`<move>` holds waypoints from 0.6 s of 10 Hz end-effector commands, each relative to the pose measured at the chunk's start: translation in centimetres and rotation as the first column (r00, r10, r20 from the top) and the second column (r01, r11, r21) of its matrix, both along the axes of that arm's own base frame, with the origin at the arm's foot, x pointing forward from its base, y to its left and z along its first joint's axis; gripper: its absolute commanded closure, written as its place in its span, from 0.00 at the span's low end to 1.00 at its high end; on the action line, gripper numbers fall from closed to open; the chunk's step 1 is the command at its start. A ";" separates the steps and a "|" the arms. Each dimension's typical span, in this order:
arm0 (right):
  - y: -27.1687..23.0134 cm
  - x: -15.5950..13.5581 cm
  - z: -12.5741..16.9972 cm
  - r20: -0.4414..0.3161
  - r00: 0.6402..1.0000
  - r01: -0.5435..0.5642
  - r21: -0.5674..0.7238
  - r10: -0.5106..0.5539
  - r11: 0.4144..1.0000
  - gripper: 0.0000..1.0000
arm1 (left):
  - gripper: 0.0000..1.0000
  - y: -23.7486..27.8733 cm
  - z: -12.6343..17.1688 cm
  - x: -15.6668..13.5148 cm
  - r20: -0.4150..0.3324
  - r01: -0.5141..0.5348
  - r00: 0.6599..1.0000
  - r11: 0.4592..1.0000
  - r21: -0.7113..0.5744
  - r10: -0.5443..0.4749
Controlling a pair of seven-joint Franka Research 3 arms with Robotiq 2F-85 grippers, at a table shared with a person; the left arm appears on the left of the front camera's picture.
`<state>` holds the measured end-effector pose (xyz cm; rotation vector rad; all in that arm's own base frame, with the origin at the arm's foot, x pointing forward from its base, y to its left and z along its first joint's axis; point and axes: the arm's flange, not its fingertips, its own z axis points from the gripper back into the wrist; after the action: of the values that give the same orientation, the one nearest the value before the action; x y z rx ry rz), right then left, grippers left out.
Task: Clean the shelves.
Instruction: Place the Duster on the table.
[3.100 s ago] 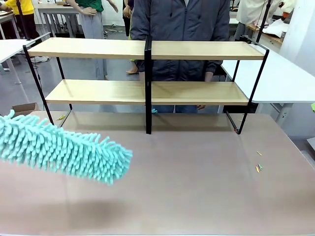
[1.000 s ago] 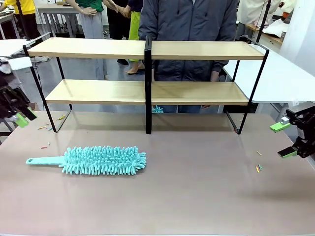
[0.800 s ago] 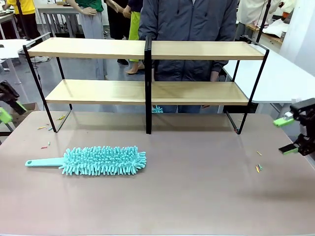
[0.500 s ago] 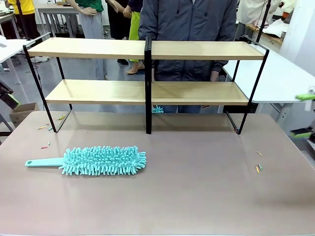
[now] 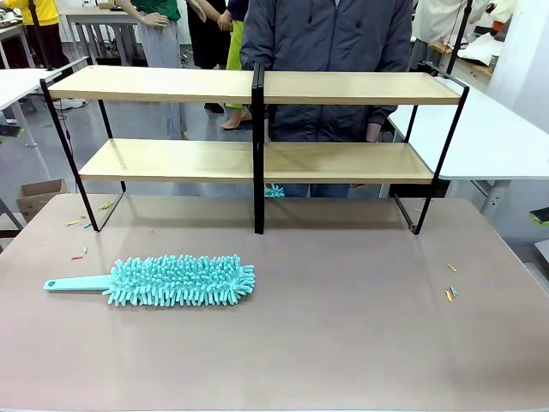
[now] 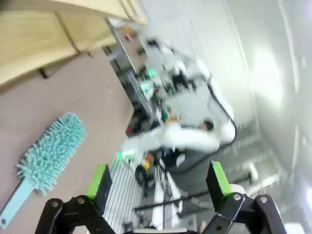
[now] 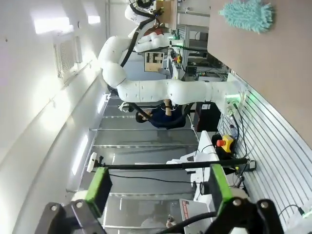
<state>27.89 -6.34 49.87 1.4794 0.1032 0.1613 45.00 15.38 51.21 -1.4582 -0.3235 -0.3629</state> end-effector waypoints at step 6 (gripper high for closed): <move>-0.5 0.0 0.1 -0.053 0.998 0.025 -0.007 -0.025 1.000 0.00 | 0.00 0.0 0.0 0.0 0.000 0.000 1.000 1.000 0.000 0.000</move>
<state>27.98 -6.93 49.42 1.4776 0.1089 0.1194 45.29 14.65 51.21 -1.4624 -0.3219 -0.3444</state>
